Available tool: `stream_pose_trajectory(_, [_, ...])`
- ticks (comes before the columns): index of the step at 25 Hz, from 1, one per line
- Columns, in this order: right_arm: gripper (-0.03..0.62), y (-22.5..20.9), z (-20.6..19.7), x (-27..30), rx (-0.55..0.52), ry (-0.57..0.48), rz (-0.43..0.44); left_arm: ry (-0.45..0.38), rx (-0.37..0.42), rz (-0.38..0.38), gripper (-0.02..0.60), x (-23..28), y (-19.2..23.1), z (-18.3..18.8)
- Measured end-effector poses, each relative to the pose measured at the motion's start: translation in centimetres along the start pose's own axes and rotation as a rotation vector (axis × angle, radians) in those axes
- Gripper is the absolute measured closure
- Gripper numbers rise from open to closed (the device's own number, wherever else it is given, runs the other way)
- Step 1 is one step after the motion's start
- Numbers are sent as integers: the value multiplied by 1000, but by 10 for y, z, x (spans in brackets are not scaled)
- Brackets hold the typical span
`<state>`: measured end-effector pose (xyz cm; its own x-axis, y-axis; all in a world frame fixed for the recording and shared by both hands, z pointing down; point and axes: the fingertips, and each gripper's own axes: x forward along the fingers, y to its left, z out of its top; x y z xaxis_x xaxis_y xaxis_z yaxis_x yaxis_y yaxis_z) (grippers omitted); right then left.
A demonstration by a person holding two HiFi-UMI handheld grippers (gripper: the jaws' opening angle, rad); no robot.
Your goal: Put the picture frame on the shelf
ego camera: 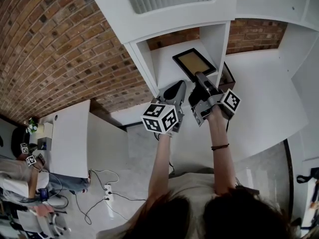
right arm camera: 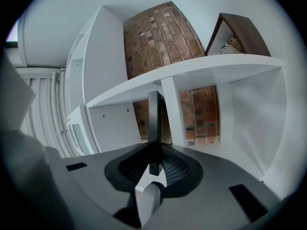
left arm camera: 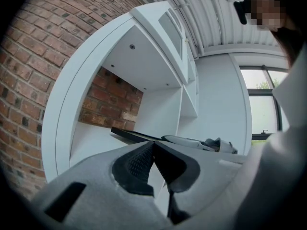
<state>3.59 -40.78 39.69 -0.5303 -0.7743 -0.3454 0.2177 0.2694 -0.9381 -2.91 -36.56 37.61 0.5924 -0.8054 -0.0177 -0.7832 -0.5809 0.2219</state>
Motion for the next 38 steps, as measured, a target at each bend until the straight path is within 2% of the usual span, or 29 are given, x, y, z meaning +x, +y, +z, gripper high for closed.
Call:
stream_pose_trajectory(17, [525,-5,0,-1,1,-12,-11,10,-15,-32,571,5,-1,-7])
stream_pose_trajectory(38, [526,-4,-2,-2,20,-10,-62,-1,-30,-11,571,-3,5,-8])
